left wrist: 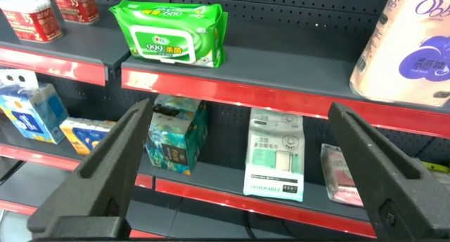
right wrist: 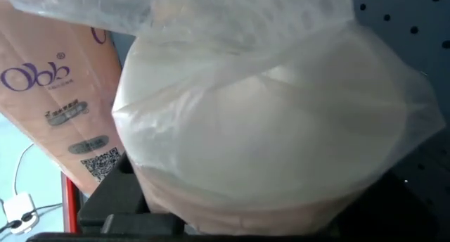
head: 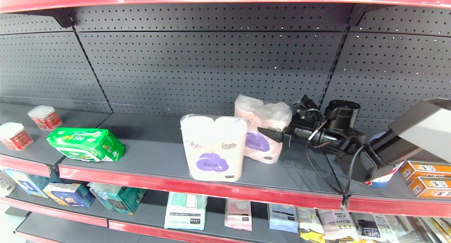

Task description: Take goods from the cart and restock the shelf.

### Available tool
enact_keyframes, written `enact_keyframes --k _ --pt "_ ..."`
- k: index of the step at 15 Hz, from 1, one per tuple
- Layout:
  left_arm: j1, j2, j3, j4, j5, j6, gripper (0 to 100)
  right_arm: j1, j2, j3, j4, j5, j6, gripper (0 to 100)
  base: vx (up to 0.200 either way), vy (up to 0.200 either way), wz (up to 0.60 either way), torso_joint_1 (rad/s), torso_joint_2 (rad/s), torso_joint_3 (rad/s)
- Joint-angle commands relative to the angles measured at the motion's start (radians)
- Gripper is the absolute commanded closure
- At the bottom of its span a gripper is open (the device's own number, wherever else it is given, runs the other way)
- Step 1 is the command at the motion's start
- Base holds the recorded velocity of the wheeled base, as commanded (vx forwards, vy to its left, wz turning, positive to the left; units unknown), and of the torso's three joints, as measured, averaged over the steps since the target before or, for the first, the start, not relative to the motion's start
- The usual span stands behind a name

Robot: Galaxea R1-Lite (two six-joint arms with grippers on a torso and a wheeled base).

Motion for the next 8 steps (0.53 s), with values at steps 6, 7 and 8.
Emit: enact_keyframes --k 6,7,8 --pt "0.0 -0.001 0.0 -0.002 0.001 0.0 0 -0.053 0.008 -0.019 -0.001 0.053 -0.007 100 0.0 0.0 0.0 0.0 0.0 0.0" --pt "0.0 -0.001 0.0 0.0 0.001 0.0 0 -0.055 0.008 -0.019 -0.001 0.052 -0.004 100 0.0 0.0 0.0 0.0 0.0 0.0" --pt "0.0 -0.001 0.0 0.0 0.001 0.0 0 -0.053 0.008 -0.021 -0.001 0.047 -0.004 100 0.0 0.0 0.0 0.0 0.0 0.0"
